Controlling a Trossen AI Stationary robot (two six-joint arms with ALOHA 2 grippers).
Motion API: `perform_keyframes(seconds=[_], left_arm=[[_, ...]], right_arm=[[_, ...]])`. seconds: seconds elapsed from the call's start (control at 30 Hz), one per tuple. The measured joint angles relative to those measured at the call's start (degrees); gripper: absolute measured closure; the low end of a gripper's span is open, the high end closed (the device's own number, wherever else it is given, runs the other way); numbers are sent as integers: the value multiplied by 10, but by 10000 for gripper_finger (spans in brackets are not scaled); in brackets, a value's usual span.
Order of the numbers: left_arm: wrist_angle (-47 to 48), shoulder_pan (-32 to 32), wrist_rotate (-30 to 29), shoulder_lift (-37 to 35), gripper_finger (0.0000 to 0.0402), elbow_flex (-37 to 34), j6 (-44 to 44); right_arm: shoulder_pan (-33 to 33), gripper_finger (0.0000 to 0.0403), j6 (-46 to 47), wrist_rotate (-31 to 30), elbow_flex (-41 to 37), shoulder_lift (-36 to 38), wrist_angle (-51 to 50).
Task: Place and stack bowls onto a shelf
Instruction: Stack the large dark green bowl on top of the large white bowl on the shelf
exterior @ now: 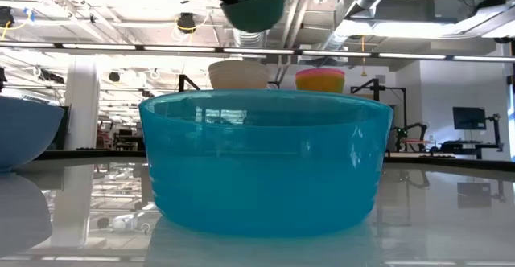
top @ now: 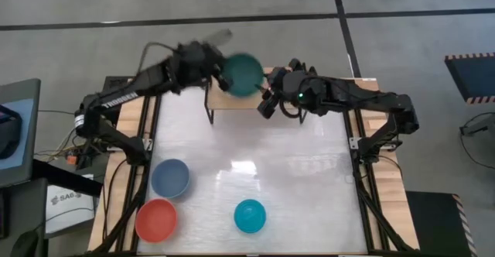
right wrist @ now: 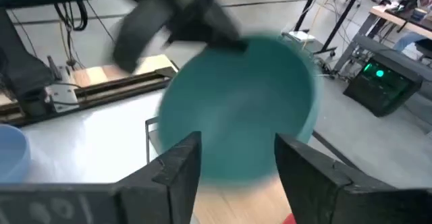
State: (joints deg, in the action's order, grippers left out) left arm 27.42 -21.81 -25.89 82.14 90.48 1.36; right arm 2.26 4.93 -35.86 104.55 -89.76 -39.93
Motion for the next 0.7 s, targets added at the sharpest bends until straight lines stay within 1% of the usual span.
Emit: perform_keyframes(seconds=[0.07, 0.13, 0.17, 0.27, 0.3, 0.43, 0.57, 0.7], left_arm=[[15, -39, -1, 1, 401, 15, 1], [41, -79, 20, 4, 401, 15, -5], [49, -98, 42, 9, 401, 12, -17], [99, -145, 135, 25, 401, 6, -65], [108, -154, 155, 32, 401, 2, -75], [119, -174, 182, 68, 401, 0, -91], [117, -175, 195, 98, 401, 1, -107], [118, -174, 197, 107, 397, 1, -121]], right_arm=[[4, 183, 10, 0, 14, 0, -16], [10, 180, 24, -1, 17, 0, -28], [13, 180, 31, -1, 17, 0, -38], [20, 180, 62, -1, 17, -1, -79], [21, 180, 72, -1, 17, -1, -91], [24, 179, 103, 14, 17, -1, -126], [24, 179, 118, 32, 17, -1, -131], [23, 179, 143, 47, 17, -1, -153]])
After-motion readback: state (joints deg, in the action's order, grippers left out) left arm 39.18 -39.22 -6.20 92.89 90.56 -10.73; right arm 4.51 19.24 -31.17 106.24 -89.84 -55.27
